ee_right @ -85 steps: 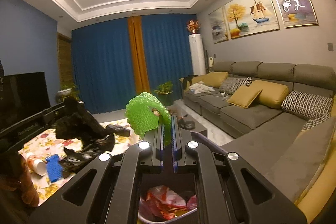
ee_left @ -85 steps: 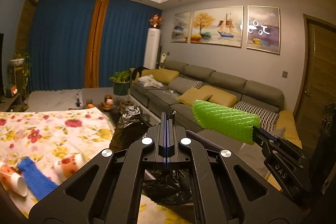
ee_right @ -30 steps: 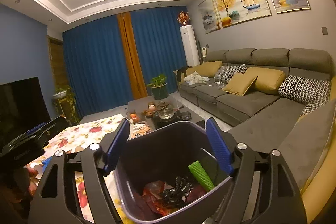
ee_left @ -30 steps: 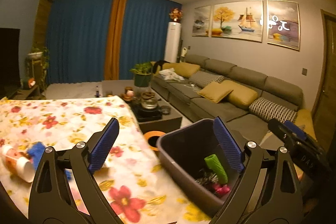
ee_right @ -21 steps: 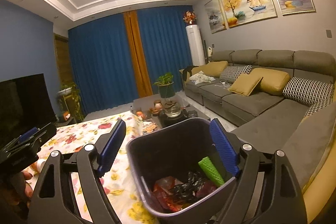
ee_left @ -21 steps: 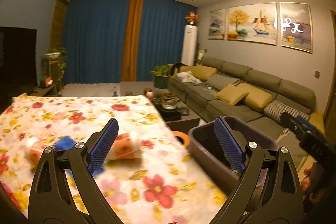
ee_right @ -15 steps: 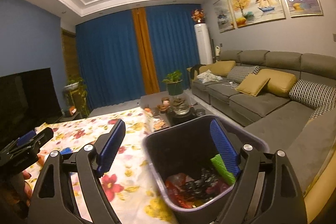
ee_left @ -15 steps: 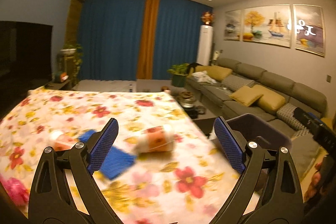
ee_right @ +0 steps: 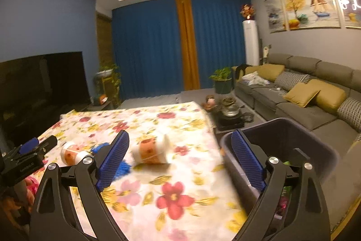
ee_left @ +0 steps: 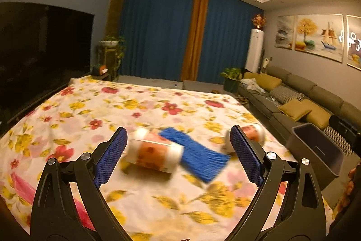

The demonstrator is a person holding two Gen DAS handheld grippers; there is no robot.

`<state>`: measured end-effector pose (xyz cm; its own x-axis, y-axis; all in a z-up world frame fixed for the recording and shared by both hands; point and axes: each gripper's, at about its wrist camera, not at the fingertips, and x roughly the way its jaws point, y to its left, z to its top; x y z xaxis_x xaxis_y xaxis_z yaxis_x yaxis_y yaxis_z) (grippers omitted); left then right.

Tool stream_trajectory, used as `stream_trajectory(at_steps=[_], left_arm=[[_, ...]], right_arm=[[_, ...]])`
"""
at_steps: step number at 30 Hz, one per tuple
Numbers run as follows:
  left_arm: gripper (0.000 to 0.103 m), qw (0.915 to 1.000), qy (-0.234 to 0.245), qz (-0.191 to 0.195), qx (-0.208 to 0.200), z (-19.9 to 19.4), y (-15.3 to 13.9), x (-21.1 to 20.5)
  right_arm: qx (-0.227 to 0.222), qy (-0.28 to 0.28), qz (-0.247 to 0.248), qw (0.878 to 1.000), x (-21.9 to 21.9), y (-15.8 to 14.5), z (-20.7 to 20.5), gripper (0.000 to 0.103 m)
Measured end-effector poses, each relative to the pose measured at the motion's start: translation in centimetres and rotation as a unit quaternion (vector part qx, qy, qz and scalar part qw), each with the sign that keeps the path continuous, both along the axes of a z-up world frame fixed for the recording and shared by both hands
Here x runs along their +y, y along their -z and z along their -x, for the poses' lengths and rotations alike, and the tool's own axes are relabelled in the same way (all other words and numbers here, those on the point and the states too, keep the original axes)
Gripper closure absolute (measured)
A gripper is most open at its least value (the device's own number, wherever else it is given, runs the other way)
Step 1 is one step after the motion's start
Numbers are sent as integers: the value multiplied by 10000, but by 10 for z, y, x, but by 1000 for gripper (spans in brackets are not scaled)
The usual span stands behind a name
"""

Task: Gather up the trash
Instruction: 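Move both open grippers back from the bin to the paper cups, then grasp an orange-and-white paper cup with each gripper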

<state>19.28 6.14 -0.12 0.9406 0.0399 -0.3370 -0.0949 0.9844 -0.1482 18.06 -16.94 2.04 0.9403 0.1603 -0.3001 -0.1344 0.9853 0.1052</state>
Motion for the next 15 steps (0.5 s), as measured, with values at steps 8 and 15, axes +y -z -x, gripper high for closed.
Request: stream_trajectory(at_steps=[8, 15], left_arm=[[12, 9995, -163, 261, 40, -12, 4, 32], [12, 9994, -187, 285, 21, -30, 0, 34]], right_arm=[[299, -135, 341, 9989, 36, 25, -49, 15], [768, -145, 321, 9964, 44, 51, -102, 30]])
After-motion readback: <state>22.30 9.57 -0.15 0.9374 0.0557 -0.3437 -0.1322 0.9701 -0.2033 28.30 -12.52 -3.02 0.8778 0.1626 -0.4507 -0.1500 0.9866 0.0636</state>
